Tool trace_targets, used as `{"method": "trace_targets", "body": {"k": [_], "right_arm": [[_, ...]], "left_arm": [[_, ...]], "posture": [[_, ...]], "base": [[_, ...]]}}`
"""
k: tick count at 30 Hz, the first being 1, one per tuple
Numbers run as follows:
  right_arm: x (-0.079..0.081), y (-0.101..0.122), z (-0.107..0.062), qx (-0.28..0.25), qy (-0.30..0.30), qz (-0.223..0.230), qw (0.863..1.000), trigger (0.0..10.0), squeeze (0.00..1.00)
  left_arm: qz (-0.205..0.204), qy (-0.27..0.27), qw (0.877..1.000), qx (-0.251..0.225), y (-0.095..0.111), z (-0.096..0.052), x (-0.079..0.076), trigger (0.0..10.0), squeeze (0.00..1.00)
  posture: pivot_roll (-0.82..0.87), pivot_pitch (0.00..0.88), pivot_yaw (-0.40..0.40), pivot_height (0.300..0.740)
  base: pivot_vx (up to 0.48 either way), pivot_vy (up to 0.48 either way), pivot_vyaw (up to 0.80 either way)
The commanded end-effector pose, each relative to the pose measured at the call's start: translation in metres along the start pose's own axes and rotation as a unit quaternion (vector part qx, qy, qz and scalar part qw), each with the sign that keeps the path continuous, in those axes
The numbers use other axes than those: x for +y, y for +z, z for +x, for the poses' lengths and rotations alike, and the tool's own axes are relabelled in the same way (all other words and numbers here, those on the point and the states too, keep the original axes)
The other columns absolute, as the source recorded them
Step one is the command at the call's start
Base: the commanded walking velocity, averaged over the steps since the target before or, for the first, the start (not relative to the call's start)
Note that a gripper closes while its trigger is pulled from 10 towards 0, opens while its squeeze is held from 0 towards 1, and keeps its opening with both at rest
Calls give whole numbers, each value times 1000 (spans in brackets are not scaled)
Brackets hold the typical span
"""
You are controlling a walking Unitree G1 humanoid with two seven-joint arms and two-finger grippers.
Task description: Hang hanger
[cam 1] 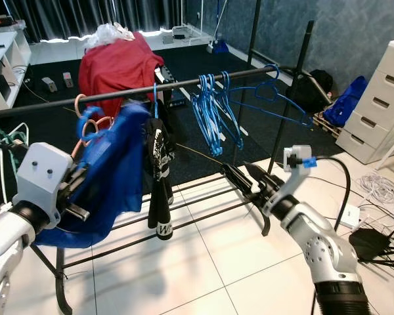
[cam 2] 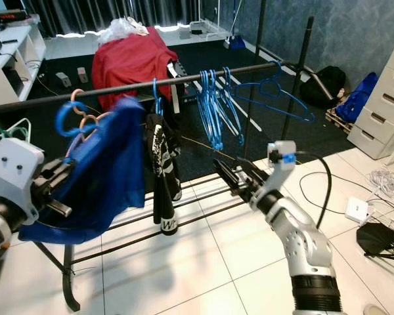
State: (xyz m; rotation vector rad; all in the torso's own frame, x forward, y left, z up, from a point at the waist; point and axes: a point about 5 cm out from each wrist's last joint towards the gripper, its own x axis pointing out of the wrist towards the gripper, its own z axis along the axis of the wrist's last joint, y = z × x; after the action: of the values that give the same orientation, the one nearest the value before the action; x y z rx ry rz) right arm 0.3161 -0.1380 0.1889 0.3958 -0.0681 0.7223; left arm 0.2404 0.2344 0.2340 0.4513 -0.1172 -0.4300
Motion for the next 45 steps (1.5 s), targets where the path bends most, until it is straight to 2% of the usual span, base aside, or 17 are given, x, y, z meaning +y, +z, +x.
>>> {"method": "trace_targets", "body": {"k": [1, 5, 9, 11, 14, 16, 17, 18, 21, 22, 30, 31, 32, 33, 41, 43, 45], "right_arm": [[7, 5, 5, -8, 23, -1, 1000, 10000, 0], [4, 20, 7, -43, 15, 3, 999, 10000, 0], [4, 22, 6, -48, 15, 4, 999, 10000, 0], [-2, 25, 5, -43, -10, -20, 999, 10000, 0], [-5, 25, 4, -39, -26, -32, 998, 10000, 0], [-6, 26, 4, -35, -35, -39, 998, 10000, 0], [-6, 26, 4, -35, -35, -39, 998, 10000, 0], [-2, 25, 5, -34, -22, -34, 999, 10000, 0], [3, 24, 6, -33, -8, -31, 999, 10000, 0], [8, 24, 8, -31, 8, -28, 999, 10000, 0], [4, 28, 8, -36, -2, -34, 999, 10000, 0], [4, 29, 8, -41, -7, -36, 998, 4431, 0], [4, 29, 8, -41, -7, -36, 998, 4431, 0], [3, 31, 8, -46, -12, -38, 998, 0, 0], [-1, 35, 7, -58, -32, -40, 997, 0, 0], [-3, 39, 6, -68, -35, -37, 996, 0, 0], [-3, 39, 6, -68, -35, -37, 996, 0, 0]], "left_arm": [[13, -34, 999, -23, 18, -5, 9, 10000, 0], [28, -59, 997, -44, 40, -13, 30, 10000, 0], [31, -62, 996, -48, 44, -14, 33, 10000, 0], [24, -72, 993, -85, 62, -17, 40, 10000, 0], [10, -80, 990, -117, 74, -16, 40, 10000, 0], [-29, -124, 976, -179, 94, -13, 26, 10000, 0], [-29, -124, 976, -179, 94, -13, 26, 10000, 0], [-43, -146, 968, -198, 99, -10, 15, 10000, 0], [-58, -165, 962, -209, 101, -7, 6, 10000, 0], [-81, -192, 952, -222, 102, -1, -10, 10000, 0], [-95, -223, 943, -227, 105, 0, -16, 10000, 0], [-100, -227, 942, -225, 106, 0, -16, 10000, 0], [-100, -227, 942, -225, 106, 0, -16, 10000, 0], [-102, -230, 942, -223, 107, -1, -16, 10000, 0], [-105, -226, 945, -213, 106, 0, -16, 10000, 0], [-97, -209, 953, -197, 101, 1, -13, 10000, 0], [-97, -209, 953, -197, 101, 1, -13, 10000, 0]], "posture": [[-7, 0, -14, 740], [-5, 0, -9, 740], [-5, 0, -9, 740], [-4, 0, -7, 740], [-2, 1, -6, 740], [-2, 1, -6, 740], [-2, 1, -6, 740], [0, 2, -7, 740], [0, 1, -7, 740], [-1, 2, -6, 740], [-3, 1, -4, 740], [-3, 1, -2, 740], [-3, 1, -2, 740], [-4, 1, -1, 740], [-4, 0, 0, 740], [-7, 0, 0, 740], [-7, 0, 0, 740]], "base": [[0, 0, 0], [0, 0, 0], [0, 0, 0], [0, 0, 0], [0, 0, 0], [0, 0, 0], [0, 0, 0], [0, 0, 0], [0, 0, 0], [0, 0, 0], [0, 0, 0], [0, 0, 0], [0, 0, 0], [0, 0, 0], [0, 0, 0], [0, 0, 0], [0, 0, 0]]}}
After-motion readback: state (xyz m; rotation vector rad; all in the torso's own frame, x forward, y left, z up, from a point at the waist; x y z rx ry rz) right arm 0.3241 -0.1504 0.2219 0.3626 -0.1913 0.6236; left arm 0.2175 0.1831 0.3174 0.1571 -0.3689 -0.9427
